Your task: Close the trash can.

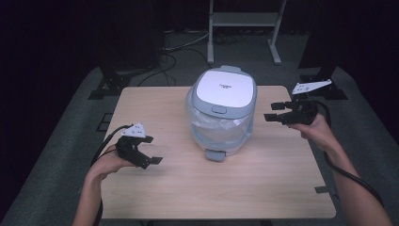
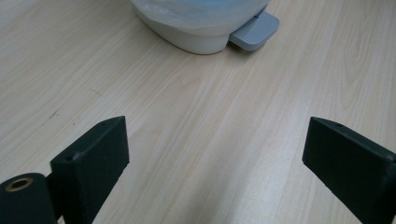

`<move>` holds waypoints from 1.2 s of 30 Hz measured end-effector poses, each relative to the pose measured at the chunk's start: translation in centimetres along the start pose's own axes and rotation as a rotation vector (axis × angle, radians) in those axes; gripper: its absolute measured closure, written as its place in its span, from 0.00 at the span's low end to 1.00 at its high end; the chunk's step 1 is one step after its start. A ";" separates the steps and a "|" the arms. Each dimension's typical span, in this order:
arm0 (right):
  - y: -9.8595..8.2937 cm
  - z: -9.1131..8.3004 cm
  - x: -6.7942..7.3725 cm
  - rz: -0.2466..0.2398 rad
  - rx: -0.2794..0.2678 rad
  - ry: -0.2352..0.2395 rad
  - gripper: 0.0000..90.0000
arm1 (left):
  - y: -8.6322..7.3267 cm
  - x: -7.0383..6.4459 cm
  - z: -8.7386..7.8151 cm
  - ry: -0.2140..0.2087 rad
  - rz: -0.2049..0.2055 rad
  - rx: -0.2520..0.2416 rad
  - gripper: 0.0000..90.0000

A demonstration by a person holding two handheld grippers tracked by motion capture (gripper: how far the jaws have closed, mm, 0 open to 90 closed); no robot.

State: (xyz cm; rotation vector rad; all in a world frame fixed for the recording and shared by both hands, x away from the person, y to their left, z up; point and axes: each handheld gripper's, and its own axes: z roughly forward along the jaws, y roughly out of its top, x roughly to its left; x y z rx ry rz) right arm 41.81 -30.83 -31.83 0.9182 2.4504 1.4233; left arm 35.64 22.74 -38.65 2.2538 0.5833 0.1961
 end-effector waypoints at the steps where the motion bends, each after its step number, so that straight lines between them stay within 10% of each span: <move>1: -0.2 0.1 0.0 0.002 0.003 0.000 0.33 | -0.1 0.0 0.1 -0.001 -0.002 0.000 0.07; 36: -7.3 1.5 1.3 0.086 0.047 0.010 0.31 | -2.5 -1.3 1.8 -0.007 -0.030 -0.027 0.03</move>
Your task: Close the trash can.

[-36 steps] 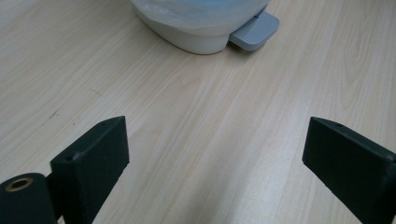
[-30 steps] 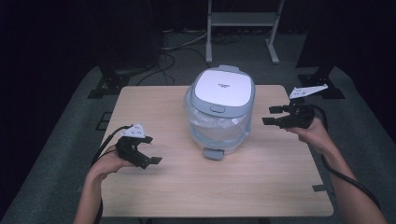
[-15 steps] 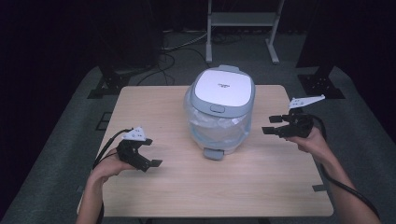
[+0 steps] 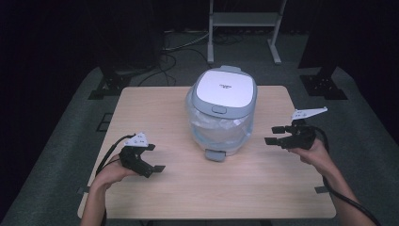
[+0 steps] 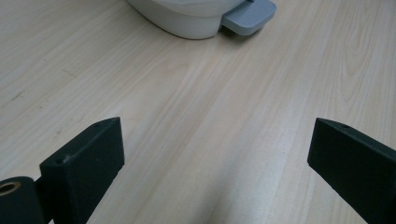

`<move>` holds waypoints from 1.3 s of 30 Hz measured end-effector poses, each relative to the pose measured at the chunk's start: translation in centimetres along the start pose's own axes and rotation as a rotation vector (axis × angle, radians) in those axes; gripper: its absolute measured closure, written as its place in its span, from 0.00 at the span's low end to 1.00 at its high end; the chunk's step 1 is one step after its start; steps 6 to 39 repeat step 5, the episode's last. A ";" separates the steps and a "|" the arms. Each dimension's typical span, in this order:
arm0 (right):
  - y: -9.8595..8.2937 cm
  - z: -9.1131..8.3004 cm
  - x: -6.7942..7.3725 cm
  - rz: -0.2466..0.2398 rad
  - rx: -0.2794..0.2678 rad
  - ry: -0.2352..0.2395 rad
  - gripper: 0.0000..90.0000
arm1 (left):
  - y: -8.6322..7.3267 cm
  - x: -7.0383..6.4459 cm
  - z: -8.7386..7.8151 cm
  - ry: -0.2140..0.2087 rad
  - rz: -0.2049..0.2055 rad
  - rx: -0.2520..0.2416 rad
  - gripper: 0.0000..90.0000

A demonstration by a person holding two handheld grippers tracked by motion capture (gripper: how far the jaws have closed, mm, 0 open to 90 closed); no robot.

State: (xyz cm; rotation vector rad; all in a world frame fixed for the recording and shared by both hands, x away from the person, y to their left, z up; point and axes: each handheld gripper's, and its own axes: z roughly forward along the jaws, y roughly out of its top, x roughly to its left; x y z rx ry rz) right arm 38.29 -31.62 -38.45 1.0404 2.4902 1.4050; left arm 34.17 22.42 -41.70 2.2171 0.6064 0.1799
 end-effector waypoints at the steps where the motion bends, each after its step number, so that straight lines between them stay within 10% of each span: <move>1: -0.2 0.0 0.2 0.003 -0.002 -0.003 0.31 | -0.1 -0.2 0.0 0.002 0.001 -0.001 0.03; 39: -1.6 -0.2 1.1 0.007 -0.036 -0.004 0.29 | -0.6 -1.2 -0.1 0.008 0.011 -0.007 0.03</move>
